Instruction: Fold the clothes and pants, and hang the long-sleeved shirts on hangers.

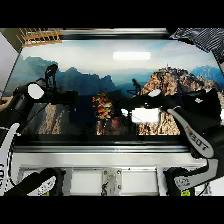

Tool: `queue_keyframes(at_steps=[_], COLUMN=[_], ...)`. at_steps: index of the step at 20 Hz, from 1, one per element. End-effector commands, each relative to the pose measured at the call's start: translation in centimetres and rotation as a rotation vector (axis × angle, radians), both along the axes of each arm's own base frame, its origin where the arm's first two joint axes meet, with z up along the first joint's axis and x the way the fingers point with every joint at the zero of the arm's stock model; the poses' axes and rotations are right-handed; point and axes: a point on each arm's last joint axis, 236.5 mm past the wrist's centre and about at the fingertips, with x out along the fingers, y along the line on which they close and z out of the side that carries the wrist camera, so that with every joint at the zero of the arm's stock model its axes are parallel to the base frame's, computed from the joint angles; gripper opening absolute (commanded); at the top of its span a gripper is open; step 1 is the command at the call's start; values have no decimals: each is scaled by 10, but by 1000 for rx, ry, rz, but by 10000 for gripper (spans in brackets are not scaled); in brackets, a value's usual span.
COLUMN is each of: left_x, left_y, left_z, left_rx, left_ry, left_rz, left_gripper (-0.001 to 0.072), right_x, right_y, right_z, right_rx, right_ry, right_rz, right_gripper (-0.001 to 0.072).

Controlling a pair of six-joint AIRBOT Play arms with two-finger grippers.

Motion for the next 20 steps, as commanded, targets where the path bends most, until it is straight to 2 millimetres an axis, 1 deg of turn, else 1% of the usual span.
queue_keyframes(at_steps=[1, 2, 3, 4, 6, 7, 9, 11, 13, 14, 16, 18, 20], left_x=[0, 1, 1, 1, 1, 1, 1, 1, 1, 1, 1, 1, 2], left_y=[-1, -1, -1, -1, -1, -1, -1, -1, -1, -1, -1, -1, -1], left_z=[0, 1, 1, 1, 1, 1, 1, 1, 1, 1, 1, 0, 1], left_rx=[0, 0, 0, 0, 0, 0, 0, 1, 1, 1, 2, 2, 1], left_ry=[-3, -6, -6, -7, -6, -6, -6, -6, -7, -6, -7, -7, -12], left_rz=[-2, -2, -2, -2, -2, -2, -2, -3, -3, -3, -3, -3, -1], left_gripper=[6, 6, 6, 6, 6, 6, 6, 6, 6, 6, 6, 6, 6], right_x=[14, 16, 16, 15, 6, -1, -15, -24, -29, -30, -32, -36, -50], right_y=[-132, -178, -220, -254, -315, -340, -380, -407, -426, -432, -435, -434, -440], right_z=[39, 61, 84, 105, 142, 155, 171, 182, 191, 197, 212, 232, 241], right_rx=[-312, -381, -423, -443, -457, -467, -486, -501, -515, -521, -536, -547, -596], right_ry=[-33, -61, -96, -135, -190, -208, -226, -242, -265, -282, -332, -390, -389], right_rz=[-141, -221, -306, -387, -551, -621, -730, -808, -865, -885, -911, -930, -968], right_gripper=[13, 13, 13, 14, 13, 13, 13, 13, 14, 13, 13, 13, 13])
